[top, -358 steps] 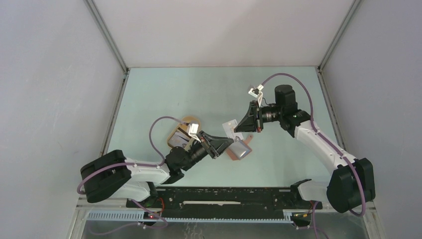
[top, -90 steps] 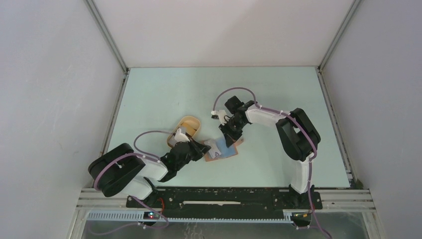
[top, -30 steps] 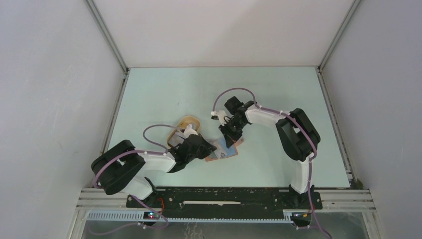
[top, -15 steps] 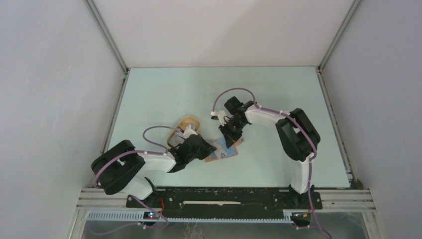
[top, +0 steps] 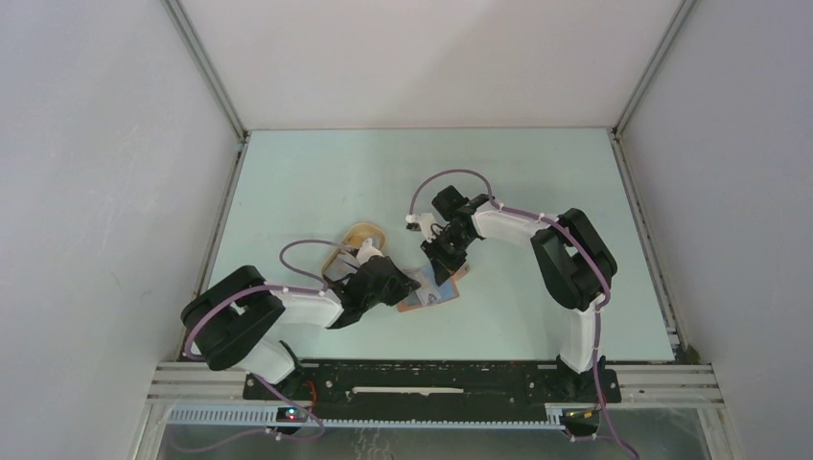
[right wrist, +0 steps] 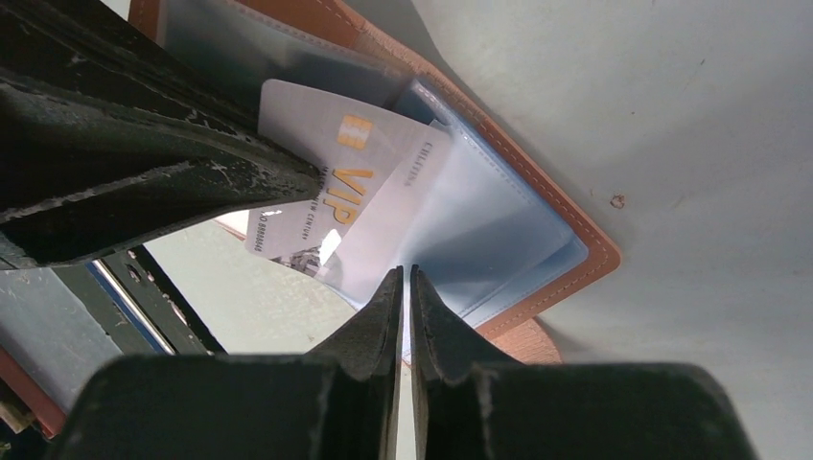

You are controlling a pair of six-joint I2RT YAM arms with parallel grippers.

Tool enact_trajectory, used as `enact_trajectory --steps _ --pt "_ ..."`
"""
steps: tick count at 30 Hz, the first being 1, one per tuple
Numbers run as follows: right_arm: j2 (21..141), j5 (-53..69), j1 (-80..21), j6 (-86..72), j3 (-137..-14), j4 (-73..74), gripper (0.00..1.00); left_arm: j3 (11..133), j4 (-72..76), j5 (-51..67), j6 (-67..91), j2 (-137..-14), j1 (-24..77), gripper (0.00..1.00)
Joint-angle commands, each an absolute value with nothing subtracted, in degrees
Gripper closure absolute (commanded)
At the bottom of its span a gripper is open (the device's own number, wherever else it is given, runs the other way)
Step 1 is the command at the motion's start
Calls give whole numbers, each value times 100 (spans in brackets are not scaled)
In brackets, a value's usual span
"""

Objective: Put the credit cards into the card holder
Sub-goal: Insert the credit card into the card holder.

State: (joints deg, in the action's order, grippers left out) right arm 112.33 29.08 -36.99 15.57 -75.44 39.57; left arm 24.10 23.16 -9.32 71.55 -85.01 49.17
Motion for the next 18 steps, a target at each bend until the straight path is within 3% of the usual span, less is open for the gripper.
enact_trajectory --steps 1,13,18 --pt "11035 3153 -3747 1629 -7708 3969 86 2483 1674 -645 6858 -8810 5024 99" --pt "10710 4399 -3206 1745 -7697 4141 85 2611 1813 -584 6749 -8975 5020 95" --pt "10710 5041 -2945 1587 -7613 4054 85 2574 1929 -565 6737 -8962 5019 84"
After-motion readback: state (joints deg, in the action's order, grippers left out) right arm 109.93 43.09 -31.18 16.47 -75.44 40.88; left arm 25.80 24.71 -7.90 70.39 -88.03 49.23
